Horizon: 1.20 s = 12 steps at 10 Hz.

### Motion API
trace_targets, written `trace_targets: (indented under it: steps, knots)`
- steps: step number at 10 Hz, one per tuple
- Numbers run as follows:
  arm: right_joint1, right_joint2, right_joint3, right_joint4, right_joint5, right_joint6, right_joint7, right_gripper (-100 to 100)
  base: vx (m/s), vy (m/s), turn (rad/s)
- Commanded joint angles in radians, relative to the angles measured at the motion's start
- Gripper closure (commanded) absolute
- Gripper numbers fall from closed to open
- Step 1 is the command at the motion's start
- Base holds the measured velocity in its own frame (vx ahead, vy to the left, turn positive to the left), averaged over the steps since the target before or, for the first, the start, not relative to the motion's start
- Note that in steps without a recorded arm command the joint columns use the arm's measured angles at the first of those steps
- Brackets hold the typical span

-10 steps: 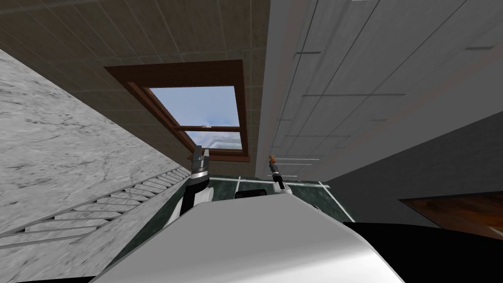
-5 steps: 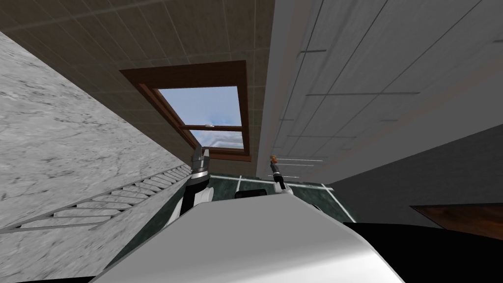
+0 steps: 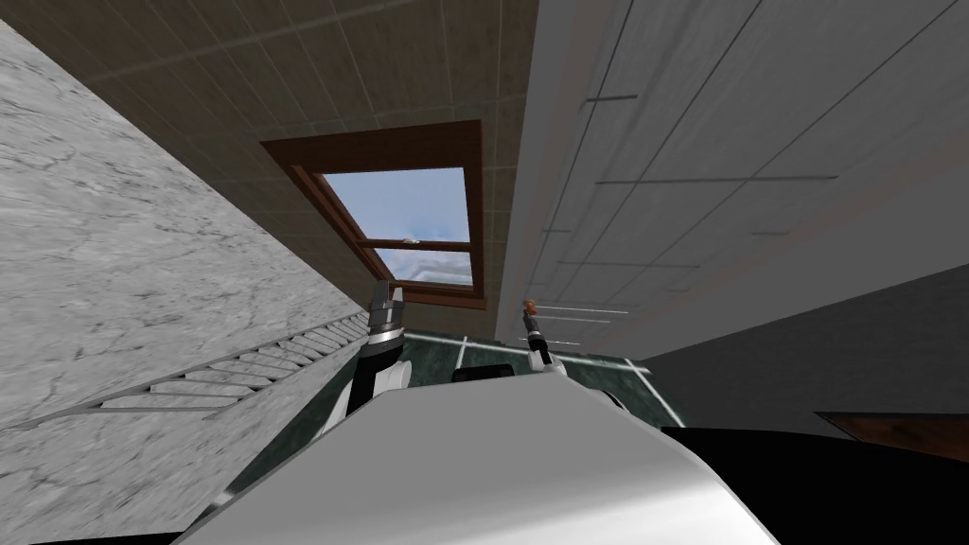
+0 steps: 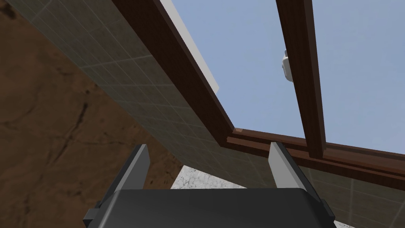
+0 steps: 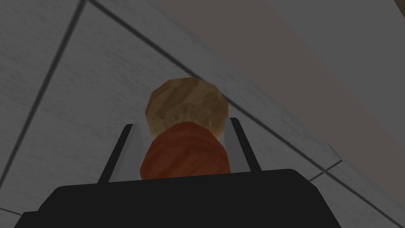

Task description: Pull the door open

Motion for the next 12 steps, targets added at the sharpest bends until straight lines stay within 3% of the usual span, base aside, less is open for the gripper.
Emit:
trace_targets:
  steps: [1,2,6,12]
  knots:
    - [0.013,-0.004,0.000,-0.034,-0.009,0.010,-0.040,100,-0.028,-0.001,0.043]
    - [0.013,-0.004,0.000,-0.034,-0.009,0.010,-0.040,100,-0.012,-0.002,0.001]
    - [0.015,-0.019,0.012,-0.030,-0.049,0.009,-0.159,100,-0.025,0.002,0.077]
    - [0.017,-0.033,0.026,-0.027,-0.091,0.007,-0.289,100,-0.028,-0.001,0.068]
